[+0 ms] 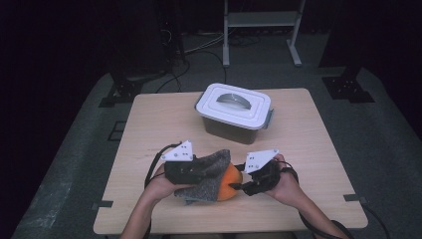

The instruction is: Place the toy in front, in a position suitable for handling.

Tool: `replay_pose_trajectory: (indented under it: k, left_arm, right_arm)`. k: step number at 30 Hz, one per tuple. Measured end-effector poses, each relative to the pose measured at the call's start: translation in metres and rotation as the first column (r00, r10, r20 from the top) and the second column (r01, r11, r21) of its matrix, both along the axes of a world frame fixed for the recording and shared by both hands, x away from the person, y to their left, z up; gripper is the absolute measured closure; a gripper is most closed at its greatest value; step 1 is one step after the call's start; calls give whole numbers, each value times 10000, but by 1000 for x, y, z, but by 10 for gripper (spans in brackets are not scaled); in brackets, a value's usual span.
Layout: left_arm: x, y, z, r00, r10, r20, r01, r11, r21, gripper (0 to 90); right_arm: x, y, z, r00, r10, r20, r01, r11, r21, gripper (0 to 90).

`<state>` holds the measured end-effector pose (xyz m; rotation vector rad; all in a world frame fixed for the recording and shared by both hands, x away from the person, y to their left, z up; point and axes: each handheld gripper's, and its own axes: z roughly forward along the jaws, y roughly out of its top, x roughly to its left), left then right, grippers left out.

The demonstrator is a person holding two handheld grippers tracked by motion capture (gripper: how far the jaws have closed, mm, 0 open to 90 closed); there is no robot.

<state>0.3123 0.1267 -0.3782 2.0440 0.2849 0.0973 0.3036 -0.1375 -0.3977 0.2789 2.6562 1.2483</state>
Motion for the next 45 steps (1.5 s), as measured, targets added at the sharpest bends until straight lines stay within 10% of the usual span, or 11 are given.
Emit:
replay_pose_trajectory:
  k: [5, 12, 21, 24, 38, 45]
  left_arm:
    - [7, 5, -15, 9982, -28, -597, 31, 10000, 54, 690]
    - [7, 7, -20, 9877, -879, -1290, 893, 9960, 55, 689]
    - [-5, -3, 7, 9968, -791, -141, 783, 9956, -509, 688]
    - [-8, -11, 7, 9981, -595, 159, 591, 9980, 215, 689]
    - [9, 18, -6, 9991, 352, -253, -340, 9983, 464, 688]
    - [6, 9, -13, 9975, -192, -678, 222, 9988, 446, 686]
  right_arm:
    - [8, -3, -8, 9976, -95, -679, 96, 10000, 17, 344]
    - [21, -8, -20, 9728, -152, -2311, 256, 9988, 420, 239]
    - [3, 0, -5, 9975, 105, -697, -79, 9993, 367, 463]
    - [-1, 5, -3, 9989, 193, -426, -182, 9995, 258, 464]
    - [9, -6, -6, 9995, -100, -295, 103, 9999, 117, 493]
    - [18, -13, -10, 9967, -309, -753, 319, 9994, 126, 386]
